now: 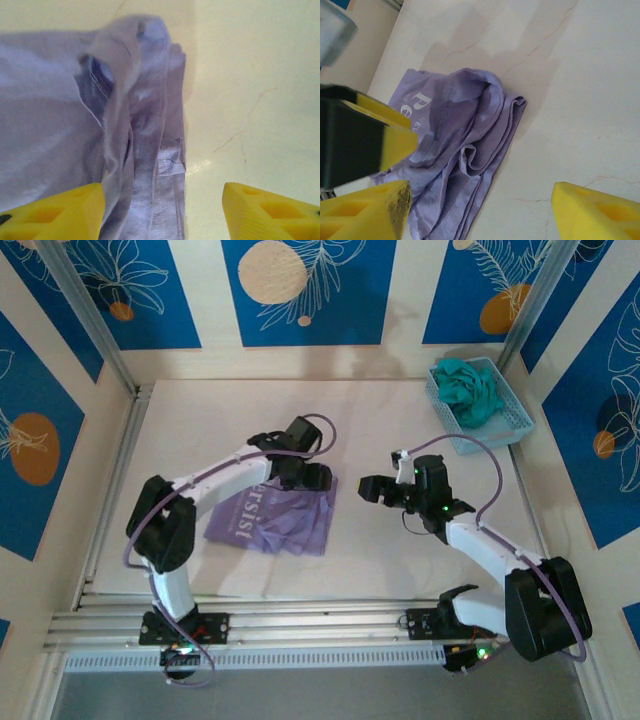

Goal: Fold the inside-out t-shirt

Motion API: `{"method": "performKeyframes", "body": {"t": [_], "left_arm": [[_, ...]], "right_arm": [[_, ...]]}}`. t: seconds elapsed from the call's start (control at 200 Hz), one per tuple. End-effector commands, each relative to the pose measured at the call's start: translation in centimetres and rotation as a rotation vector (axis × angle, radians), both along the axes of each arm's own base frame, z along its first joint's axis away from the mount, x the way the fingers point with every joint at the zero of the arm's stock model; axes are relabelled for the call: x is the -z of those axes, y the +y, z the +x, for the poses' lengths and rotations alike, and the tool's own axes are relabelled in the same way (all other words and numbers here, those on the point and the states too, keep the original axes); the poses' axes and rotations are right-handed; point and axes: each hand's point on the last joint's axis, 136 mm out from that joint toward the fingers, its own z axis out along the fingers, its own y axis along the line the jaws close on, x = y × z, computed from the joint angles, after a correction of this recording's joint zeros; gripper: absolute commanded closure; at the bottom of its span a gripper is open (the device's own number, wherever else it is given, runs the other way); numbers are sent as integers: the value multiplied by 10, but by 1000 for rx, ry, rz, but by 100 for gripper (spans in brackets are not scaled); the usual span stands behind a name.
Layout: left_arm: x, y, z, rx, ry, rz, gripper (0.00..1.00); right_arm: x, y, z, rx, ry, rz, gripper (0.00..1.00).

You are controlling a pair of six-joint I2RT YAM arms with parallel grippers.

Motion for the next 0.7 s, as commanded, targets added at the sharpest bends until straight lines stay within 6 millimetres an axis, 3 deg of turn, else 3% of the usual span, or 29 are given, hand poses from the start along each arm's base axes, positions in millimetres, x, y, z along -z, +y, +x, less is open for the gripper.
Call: {"method": "performKeyframes", "body": {"t": [0.0, 0.145, 0.255, 0.365, 0.53, 0.62, 0.695], "left_arm": [[-41, 27, -6, -32, -87, -62, 33], [-5, 84, -41, -131, -30, -35, 30], [20, 98, -61, -140, 6, -36, 26], [40, 115, -73, -173, 28, 5, 23], [56, 96, -82, -165, 65, -138, 21], [54, 75, -81, -137, 60, -240, 22], [44, 54, -82, -91, 39, -303, 24]], "right_arm": [[2, 28, -6, -78, 9, 3, 26], [5, 70, 4, -132, 20, -42, 25], [13, 93, 22, -137, 56, -45, 24], [35, 114, 40, -128, 106, -119, 21], [66, 133, 64, -83, 178, -261, 21], [83, 121, 77, -13, 226, -353, 25], [86, 102, 84, 35, 238, -395, 34]]}}
